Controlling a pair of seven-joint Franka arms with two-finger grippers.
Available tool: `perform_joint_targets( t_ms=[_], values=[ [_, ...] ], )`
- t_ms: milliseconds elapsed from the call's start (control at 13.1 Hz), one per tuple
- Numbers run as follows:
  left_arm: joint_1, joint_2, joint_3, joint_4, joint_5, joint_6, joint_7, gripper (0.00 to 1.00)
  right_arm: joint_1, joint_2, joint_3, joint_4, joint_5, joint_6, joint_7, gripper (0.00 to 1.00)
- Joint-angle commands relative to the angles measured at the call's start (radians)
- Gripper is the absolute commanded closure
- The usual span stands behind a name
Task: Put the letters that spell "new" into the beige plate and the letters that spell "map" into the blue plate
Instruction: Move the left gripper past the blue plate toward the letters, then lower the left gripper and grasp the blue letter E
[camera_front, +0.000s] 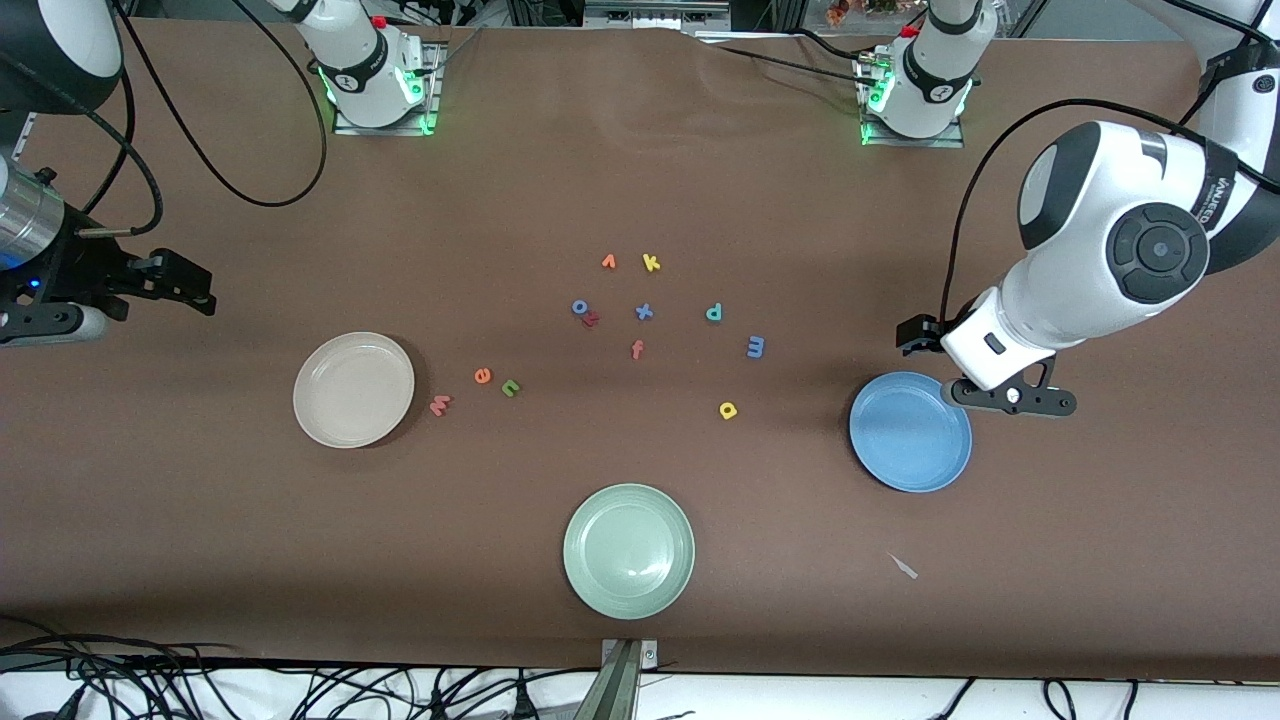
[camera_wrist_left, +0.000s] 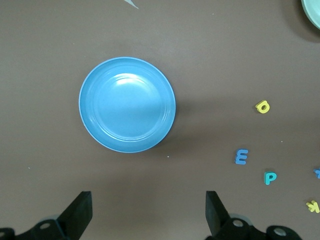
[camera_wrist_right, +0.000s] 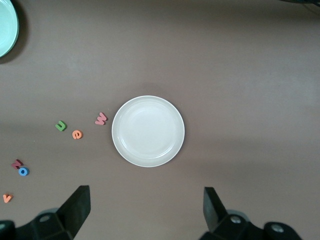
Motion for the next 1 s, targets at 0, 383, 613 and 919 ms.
perform_joint_targets(
  t_ms=[0, 383, 613, 919],
  values=[
    [0.000, -0.021, 0.003, -0.007, -0.019, -0.015, 0.023, 0.00, -0.004, -0.011, 0.003, -0.001, 0.005, -0.002, 0.003, 0.00],
    [-0.028, 0.004, -0.046, -0.012, -0.023, -0.018, 0.000, 0.00, -0.004, -0.010, 0.003, -0.001, 0.006, -0.001, 0.003, 0.00],
    [-0.092, 0.083, -0.049, -0.007, -0.025, 0.054, -0.002, 0.00, -0.004, -0.011, 0.003, -0.001, 0.006, -0.001, 0.003, 0.00],
    [-0.212, 0.192, -0.046, -0.017, -0.014, 0.143, -0.181, 0.00, -0.004, -0.010, 0.003, -0.001, 0.006, -0.001, 0.004, 0.00]
  ],
)
